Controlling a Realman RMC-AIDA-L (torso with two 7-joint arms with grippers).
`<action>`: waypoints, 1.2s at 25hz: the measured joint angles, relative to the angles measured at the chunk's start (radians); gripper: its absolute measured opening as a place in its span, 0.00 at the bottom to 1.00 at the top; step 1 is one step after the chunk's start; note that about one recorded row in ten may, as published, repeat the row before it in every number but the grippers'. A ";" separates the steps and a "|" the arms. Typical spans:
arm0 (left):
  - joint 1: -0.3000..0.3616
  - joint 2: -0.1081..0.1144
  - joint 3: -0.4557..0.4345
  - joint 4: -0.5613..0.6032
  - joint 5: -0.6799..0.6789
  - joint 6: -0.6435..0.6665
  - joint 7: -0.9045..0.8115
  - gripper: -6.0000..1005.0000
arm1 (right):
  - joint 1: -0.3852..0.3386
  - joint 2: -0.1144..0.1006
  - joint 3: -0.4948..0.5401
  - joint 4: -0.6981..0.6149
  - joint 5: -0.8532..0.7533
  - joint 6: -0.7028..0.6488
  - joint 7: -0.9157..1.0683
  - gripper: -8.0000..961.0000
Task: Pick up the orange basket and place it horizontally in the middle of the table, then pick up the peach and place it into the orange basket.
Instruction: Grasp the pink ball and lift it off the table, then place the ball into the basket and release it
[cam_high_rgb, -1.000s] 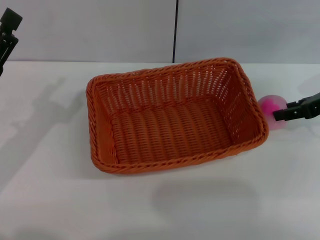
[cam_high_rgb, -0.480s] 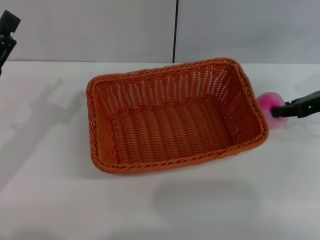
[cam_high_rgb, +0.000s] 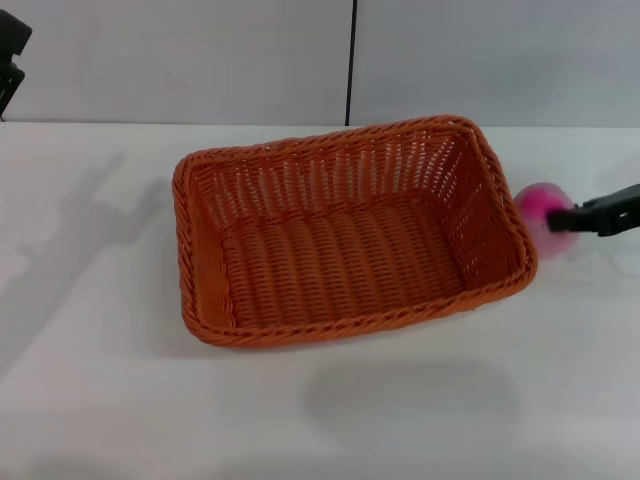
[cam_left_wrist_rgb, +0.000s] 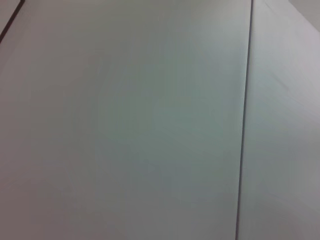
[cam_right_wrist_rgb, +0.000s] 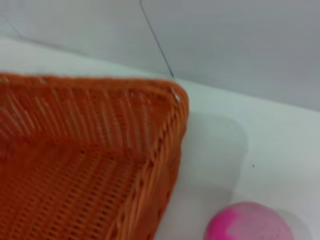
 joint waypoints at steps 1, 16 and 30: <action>-0.001 0.000 0.000 0.003 0.000 0.001 -0.004 0.72 | -0.031 0.012 0.000 -0.042 0.048 -0.011 0.000 0.18; -0.003 0.002 -0.001 0.005 -0.005 0.004 -0.018 0.72 | -0.286 0.030 0.027 -0.157 0.700 -0.045 -0.024 0.07; 0.009 0.001 0.005 -0.003 0.001 0.005 -0.013 0.72 | -0.142 0.045 -0.086 -0.034 0.839 -0.293 -0.196 0.09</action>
